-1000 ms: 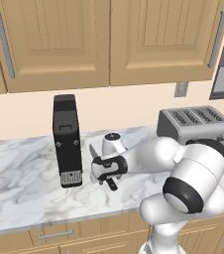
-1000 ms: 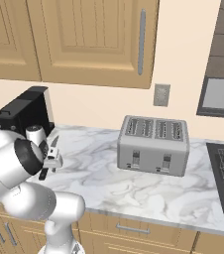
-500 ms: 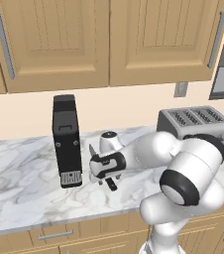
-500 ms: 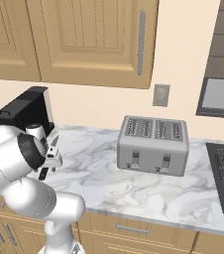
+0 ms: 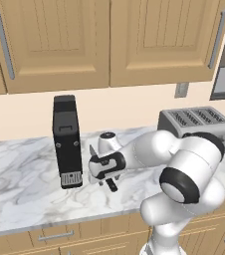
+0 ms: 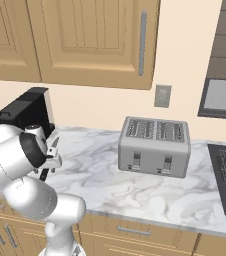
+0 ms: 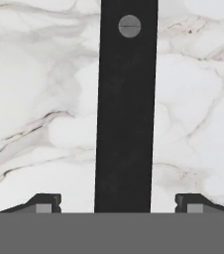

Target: Move the cutting board and knife to the sink. Then move spray from the cabinet to the counter.

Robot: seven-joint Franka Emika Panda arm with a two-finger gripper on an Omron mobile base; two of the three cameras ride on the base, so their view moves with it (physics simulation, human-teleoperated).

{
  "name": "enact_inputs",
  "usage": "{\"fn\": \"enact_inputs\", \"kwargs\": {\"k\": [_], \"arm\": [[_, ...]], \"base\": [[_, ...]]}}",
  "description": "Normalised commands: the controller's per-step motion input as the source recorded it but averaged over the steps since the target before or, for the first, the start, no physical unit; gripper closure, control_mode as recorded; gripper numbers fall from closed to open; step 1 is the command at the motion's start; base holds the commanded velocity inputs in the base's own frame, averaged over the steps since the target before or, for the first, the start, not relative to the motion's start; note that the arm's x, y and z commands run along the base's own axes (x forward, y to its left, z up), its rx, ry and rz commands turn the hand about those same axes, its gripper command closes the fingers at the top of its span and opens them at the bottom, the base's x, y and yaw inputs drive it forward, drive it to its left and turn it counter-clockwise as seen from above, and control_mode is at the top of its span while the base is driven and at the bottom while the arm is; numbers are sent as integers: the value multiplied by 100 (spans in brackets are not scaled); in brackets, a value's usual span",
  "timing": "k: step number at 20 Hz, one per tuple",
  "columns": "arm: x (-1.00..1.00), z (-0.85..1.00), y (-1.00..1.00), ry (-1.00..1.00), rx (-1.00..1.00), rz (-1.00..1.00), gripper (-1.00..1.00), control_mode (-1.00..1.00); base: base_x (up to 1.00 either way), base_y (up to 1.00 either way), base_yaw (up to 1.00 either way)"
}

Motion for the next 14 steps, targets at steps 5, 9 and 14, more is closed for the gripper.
{"fn": "enact_inputs", "kwargs": {"k": [5, 9, 14], "arm": [[0, -64, 0, 0, -2, 0, -100, -100], [0, -70, 0, 0, -2, -1, -100, -100], [0, -34, 0, 0, 0, -1, -100, -100]], "base": [[0, 0, 0], [0, 0, 0], [0, 0, 0]]}}
